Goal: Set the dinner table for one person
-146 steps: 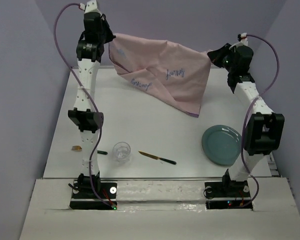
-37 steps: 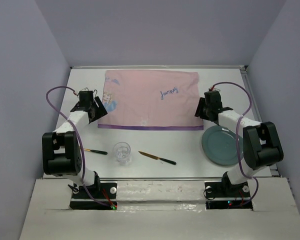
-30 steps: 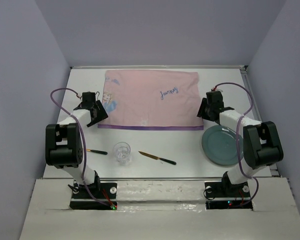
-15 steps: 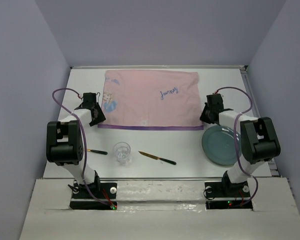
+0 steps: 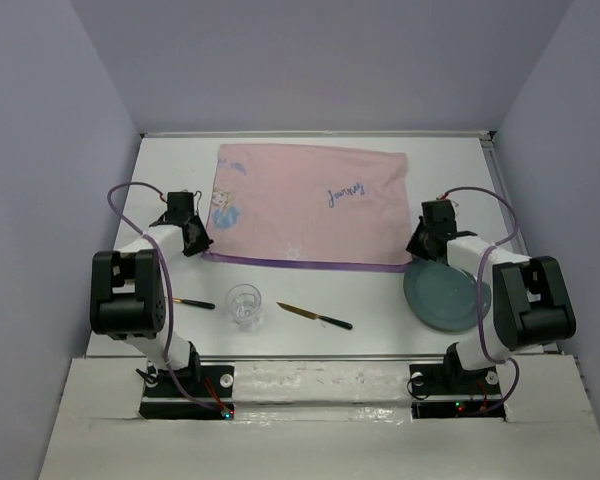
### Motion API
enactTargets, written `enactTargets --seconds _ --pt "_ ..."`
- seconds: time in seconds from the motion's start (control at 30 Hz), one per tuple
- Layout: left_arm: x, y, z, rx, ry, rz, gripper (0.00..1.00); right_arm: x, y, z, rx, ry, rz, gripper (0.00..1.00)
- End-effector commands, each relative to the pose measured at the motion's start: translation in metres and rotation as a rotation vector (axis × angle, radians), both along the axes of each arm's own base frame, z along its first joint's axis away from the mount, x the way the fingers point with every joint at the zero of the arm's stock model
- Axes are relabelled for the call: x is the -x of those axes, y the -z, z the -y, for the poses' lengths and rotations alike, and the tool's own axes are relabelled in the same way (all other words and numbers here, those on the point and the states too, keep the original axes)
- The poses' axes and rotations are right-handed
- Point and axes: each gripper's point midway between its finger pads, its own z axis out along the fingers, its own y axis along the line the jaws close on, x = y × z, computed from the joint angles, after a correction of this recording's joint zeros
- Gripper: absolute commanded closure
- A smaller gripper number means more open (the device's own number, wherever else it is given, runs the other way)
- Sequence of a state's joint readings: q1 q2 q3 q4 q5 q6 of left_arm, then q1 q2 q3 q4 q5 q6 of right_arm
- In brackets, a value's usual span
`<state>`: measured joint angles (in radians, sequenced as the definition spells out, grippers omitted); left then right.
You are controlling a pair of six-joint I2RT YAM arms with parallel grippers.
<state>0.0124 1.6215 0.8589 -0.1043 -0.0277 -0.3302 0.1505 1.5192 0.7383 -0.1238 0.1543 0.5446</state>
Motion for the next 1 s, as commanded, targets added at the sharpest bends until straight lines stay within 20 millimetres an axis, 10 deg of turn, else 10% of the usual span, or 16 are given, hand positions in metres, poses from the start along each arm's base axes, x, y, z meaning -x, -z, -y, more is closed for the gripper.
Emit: enactTargets --seconds 0.0,0.2,0.37,0.47,0.67,0.97 --pt "0.042 0.007 0.012 0.041 0.05 -0.081 1.0 -0.003 -0.011 0.01 0.019 0.038 0.037 0.99" --pt "0.063 0.0 0.015 0.056 0.054 -0.081 1.0 -0.01 -0.027 0.013 0.008 0.04 0.074 0.88" --pt "0.051 -0.025 0.009 0.024 0.04 -0.008 0.02 -0.012 -0.048 0.004 -0.029 -0.005 0.118 0.56" --pt "0.025 -0.073 0.004 0.009 0.007 0.152 0.01 -0.016 -0.078 -0.007 -0.081 -0.045 0.192 0.34" --pt "-0.008 -0.202 0.036 0.034 0.081 0.485 0.01 -0.007 -0.159 -0.034 -0.192 -0.195 0.403 0.29" --pt "0.038 -0.298 0.103 0.13 0.354 0.817 0.01 0.064 -0.216 -0.195 -0.415 -0.744 0.488 0.31"
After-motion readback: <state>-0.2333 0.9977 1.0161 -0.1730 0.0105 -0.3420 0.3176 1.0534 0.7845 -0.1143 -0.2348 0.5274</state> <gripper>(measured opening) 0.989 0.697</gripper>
